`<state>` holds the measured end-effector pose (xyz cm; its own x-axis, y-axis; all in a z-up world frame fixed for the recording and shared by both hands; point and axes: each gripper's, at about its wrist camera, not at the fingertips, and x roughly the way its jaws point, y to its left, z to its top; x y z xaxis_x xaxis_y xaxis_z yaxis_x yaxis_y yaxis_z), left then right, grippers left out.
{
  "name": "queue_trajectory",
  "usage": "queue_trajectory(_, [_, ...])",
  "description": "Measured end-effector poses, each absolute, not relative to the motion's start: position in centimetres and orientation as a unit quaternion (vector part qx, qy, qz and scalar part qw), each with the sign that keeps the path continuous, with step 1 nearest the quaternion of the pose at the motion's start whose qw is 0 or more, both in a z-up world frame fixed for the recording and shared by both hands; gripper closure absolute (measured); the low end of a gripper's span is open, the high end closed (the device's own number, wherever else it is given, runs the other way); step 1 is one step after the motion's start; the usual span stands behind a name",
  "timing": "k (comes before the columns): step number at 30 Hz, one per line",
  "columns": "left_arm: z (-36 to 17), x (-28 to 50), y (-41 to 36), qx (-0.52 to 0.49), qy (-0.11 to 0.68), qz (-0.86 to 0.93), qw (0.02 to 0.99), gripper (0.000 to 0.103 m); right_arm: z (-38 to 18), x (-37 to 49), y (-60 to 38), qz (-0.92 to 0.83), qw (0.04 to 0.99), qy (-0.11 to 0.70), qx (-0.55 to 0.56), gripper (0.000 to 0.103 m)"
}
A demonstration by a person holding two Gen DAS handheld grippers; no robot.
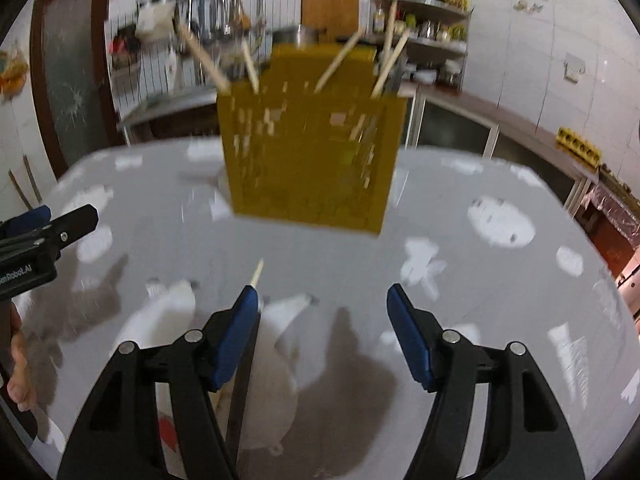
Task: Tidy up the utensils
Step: 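Grasp the dark-handled spoon with the right tool while the left tool reaches a chopstick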
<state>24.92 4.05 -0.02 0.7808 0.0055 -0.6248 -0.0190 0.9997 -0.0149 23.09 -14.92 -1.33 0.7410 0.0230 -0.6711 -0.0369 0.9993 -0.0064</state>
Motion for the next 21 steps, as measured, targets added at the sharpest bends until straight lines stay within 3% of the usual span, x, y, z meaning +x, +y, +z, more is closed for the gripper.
queue_trajectory(12, [-3.0,26.5,6.1,-0.015,0.381,0.022,0.924,0.005,-3.7,23.9,-12.8,0.033,0.905,0.424,-0.019,0.048])
queue_trajectory(14, [-3.3,26.6,5.6,-0.006,0.390,0.011,0.921,0.005,-3.7,23.8,-12.2,0.037,0.902,0.430,-0.023,0.056])
queue_trajectory(18, [-3.7,26.6,4.3,0.021,0.400,0.004,0.916,0.005,-3.9,23.9,-11.3,0.030,0.899,0.435,-0.037,0.062])
queue_trajectory(21, [-3.7,26.4,3.9,0.024,0.404,-0.005,0.915,0.005,-4.0,24.7,-10.8,0.032,0.898,0.438,-0.037,0.078])
